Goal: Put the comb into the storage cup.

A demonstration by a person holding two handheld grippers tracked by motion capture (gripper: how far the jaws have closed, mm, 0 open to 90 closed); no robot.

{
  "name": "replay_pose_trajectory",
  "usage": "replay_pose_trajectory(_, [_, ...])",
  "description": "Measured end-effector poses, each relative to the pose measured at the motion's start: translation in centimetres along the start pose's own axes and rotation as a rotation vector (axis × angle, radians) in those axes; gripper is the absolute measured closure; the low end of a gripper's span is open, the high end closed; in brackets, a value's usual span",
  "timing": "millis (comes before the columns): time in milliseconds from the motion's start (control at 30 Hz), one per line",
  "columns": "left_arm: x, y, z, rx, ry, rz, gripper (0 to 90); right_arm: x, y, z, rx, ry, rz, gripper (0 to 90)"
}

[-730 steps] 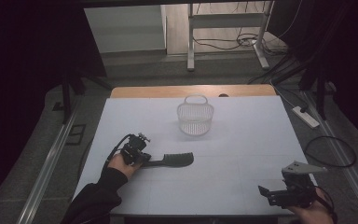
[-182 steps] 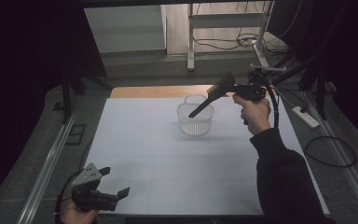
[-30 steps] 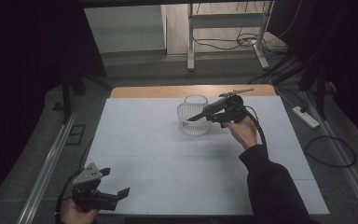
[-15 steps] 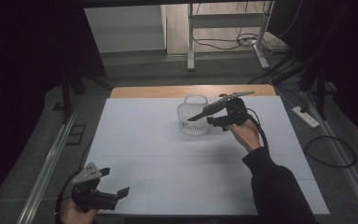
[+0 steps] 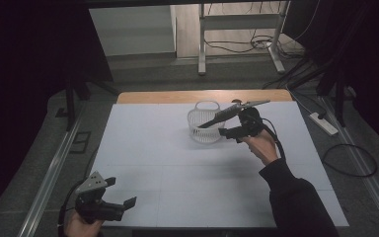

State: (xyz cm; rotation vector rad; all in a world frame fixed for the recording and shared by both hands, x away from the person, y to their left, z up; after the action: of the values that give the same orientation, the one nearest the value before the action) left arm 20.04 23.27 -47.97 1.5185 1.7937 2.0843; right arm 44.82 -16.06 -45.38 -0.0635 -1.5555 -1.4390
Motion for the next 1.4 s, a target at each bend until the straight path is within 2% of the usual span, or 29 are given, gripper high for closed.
replay_pose_trajectory(233, [0.0, 0.0, 0.0, 0.001, 0.000, 0.000, 0.0, 0.5, -0.5, 0.3, 0.009, 0.012, 0.009, 0.0])
replay_pose_trajectory(500, [0.0, 0.0, 0.0, 0.001, 0.000, 0.001, 0.0, 1.2, -1.0, 0.7, 0.035, -0.001, 0.007, 0.0])
replay_pose_trajectory(833, [0.0, 0.0, 0.0, 0.000, 0.001, 0.000, 0.0, 2.1, -1.5, 1.3, 0.052, 0.006, 0.000, 0.0])
replay_pose_trajectory(1033, [0.1, -0.1, 0.0, 0.001, 0.001, -0.001, 0.0, 2.5, -1.9, 1.7, 0.066, -0.016, 0.000, 0.0])
replay_pose_trajectory(1400, [0.1, -0.1, 0.0, 0.001, 0.001, -0.001, 0.0, 3.0, -3.1, 2.6, 0.098, 0.002, 0.021, 0.0])
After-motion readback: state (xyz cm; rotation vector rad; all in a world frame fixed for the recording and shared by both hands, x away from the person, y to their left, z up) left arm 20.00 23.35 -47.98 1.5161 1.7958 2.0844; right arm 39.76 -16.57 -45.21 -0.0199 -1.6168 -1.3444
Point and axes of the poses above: each handheld gripper's, and its own axes: x roughly backward along the jaws, y roughly out of its top, z roughly to its left, the point moved 3 cm from there along -x, roughly forward along the jaws, and after that the axes turned 5 degrees about -x, right-handed, at the moved point
